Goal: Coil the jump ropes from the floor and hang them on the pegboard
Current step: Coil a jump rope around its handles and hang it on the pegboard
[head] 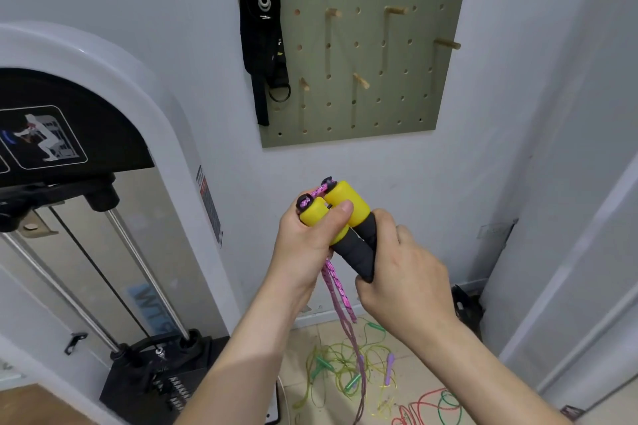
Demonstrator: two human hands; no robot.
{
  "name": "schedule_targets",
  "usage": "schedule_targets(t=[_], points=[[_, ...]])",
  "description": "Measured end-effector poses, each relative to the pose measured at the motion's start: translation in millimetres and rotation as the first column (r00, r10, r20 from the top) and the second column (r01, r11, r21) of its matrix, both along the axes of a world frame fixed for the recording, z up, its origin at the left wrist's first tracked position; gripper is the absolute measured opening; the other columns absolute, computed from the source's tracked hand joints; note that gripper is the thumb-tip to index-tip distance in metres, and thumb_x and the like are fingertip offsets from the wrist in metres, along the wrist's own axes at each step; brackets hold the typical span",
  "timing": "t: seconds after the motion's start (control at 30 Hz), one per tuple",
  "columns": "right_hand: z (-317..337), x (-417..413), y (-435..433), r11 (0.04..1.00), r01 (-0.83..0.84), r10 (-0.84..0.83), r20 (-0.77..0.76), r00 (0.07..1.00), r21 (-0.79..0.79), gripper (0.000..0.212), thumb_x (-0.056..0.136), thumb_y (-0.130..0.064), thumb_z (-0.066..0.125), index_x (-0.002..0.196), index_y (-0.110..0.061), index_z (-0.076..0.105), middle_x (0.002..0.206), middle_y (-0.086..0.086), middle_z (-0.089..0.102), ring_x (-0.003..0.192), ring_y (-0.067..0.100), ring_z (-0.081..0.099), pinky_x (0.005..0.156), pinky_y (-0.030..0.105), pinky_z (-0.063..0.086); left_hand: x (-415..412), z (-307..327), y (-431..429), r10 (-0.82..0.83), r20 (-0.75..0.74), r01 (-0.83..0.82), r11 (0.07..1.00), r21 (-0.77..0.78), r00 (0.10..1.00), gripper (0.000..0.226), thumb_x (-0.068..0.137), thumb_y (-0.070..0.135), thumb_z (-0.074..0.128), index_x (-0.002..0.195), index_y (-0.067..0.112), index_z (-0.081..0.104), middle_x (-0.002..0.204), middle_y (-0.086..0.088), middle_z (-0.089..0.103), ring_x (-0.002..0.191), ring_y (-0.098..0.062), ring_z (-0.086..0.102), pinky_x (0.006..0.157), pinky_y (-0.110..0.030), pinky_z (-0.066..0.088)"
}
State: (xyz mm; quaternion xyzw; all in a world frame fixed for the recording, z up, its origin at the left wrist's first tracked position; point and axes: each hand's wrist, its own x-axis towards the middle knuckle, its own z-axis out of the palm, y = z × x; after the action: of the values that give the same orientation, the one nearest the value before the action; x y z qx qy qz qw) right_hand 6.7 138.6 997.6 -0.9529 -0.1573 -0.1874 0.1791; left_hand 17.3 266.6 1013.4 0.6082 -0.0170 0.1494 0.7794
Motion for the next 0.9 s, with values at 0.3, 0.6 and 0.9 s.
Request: schedule_targets(t=[0.3, 0.6, 0.9], points=[[-3.2, 36.5, -23.3, 0.981, 0.079, -0.105, -0.141, 0.984, -0.178, 0.041, 0.078, -0.021, 0.055, 0.113, -0.023, 0.036, 0.087, 0.001, 0.054, 0.071, 0.029, 0.049, 0.056, 0.032, 0.034, -10.1, -11.0, 11.4, 0.264, 0.037, -0.021, -0.065, 0.998, 0.964, 0.025, 0.101, 0.027, 0.037, 0.119, 0.012, 0.043, 0.095, -0.008, 0.068, 0.089, -0.031, 0.064, 0.064, -0.033, 0.038], [-8.9, 31.5, -22.6, 0.749, -0.111, 0.055, -0.106, 0.993, -0.653, 0.041, 0.085, -0.01, 0.058, 0.12, -0.01, 0.038, 0.111, 0.009, 0.057, 0.093, 0.027, 0.063, 0.047, 0.027, 0.021, -31.3, -13.9, -16.6, -0.066, -0.151, 0.08, -0.609, 0.789, 0.986, 0.021, 0.085, -0.007, 0.046, 0.084, 0.013, 0.052, 0.098, -0.012, 0.066, 0.094, -0.031, 0.062, 0.048, -0.026, 0.023], [6.5, 16.5, -26.5, 0.572, -0.256, 0.572, 0.156, 0.805, -0.779, 0.026, 0.068, -0.012, 0.06, 0.094, -0.015, 0.06, 0.067, 0.001, 0.049, 0.051, 0.022, 0.049, 0.05, 0.031, 0.021, -34.4, 23.3, 32.4, -0.262, -0.399, 0.476, 0.402, 0.782, 0.878, 0.022, 0.071, 0.022, 0.083, 0.064, 0.017, 0.063, 0.047, 0.005, 0.058, 0.046, -0.007, 0.052, 0.05, -0.02, 0.042]])
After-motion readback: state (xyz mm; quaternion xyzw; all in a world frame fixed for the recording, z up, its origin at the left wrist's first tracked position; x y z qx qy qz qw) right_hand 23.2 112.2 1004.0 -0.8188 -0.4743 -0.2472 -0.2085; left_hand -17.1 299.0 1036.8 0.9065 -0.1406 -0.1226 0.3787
